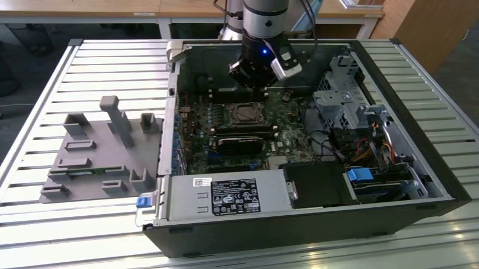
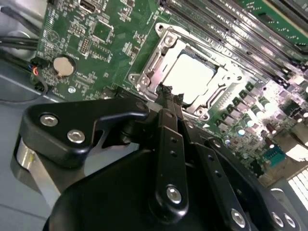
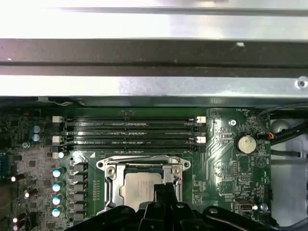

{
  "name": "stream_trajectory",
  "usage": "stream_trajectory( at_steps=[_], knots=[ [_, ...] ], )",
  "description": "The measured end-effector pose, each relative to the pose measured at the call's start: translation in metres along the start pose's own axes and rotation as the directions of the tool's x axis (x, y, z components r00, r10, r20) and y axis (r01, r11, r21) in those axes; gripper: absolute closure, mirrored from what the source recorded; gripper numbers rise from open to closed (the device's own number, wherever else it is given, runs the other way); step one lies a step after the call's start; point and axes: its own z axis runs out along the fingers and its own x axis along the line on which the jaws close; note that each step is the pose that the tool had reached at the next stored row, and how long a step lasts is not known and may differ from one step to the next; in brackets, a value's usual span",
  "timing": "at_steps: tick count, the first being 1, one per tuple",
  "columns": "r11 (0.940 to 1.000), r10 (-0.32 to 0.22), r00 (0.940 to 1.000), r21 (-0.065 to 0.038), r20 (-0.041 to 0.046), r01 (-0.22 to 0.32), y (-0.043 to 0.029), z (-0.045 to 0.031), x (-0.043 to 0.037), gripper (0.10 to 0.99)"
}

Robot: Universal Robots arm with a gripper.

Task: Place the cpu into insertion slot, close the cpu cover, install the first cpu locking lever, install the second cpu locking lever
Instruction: 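Install the second cpu locking lever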

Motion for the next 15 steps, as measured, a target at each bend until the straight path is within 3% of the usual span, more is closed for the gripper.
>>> stream_trajectory(
  at_steps=[11, 15],
  knots=[
    [1.0000, 0.000, 1.0000, 0.000, -0.0024, 0.000, -0.0254, -0.0012, -0.0006, 0.980],
    [1.0000, 0.001, 0.9995, 0.000, -0.0307, -0.001, -0.0267, -0.0011, -0.0017, 0.980]
  ],
)
